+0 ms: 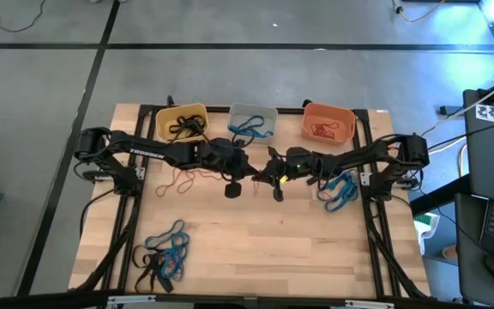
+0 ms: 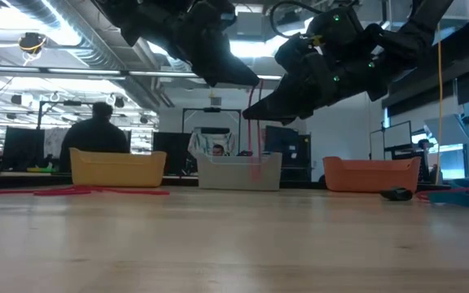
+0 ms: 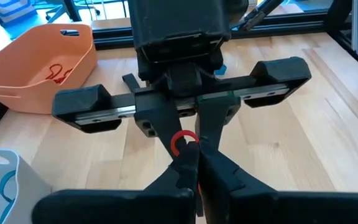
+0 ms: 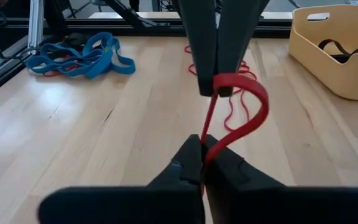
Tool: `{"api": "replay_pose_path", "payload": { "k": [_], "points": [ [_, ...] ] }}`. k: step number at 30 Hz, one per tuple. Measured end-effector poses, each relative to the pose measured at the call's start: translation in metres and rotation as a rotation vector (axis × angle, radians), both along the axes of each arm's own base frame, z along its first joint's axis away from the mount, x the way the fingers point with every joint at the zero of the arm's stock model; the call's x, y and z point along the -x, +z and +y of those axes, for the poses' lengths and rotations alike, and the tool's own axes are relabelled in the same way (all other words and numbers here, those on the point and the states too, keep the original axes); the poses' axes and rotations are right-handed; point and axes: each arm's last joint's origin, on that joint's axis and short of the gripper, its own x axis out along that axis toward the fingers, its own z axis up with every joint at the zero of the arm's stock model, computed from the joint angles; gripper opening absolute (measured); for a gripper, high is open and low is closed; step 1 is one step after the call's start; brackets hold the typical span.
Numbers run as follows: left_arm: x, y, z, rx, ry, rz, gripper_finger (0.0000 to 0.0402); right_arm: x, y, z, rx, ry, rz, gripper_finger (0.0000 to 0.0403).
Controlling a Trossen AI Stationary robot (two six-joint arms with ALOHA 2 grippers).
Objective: Sort rubber bands into baskets
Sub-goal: Put the red rubber band into the orange bin
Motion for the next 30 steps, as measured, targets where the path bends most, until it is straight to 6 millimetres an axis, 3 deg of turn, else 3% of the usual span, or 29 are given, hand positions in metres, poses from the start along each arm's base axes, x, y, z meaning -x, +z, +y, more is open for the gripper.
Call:
{"api": "replay_pose_path", "payload": {
  "k": [6, 15, 21, 30],
  "points": [
    [0.000, 0.000, 0.000, 0.014, 0.008, 0.000, 0.0014, 0.000, 0.000, 0.000, 0.004, 0.001, 0.001, 0.0004],
    [0.009, -0.002, -0.001, 0.012, 0.003, 0.092, 0.0105, 0.011, 0.013, -0.006, 0.038, -0.101, 0.052, 0.0004],
    [0.016, -0.015, -0.001, 0.050, 0.026, 0.177, 0.0119, 0.037, 0.041, -0.026, 0.106, -0.304, 0.106, 0.0003],
    [0.025, -0.036, -0.003, 0.067, 0.035, 0.160, 0.0105, 0.098, 0.081, -0.071, 0.147, -0.617, 0.152, 0.0004]
  ]
}}
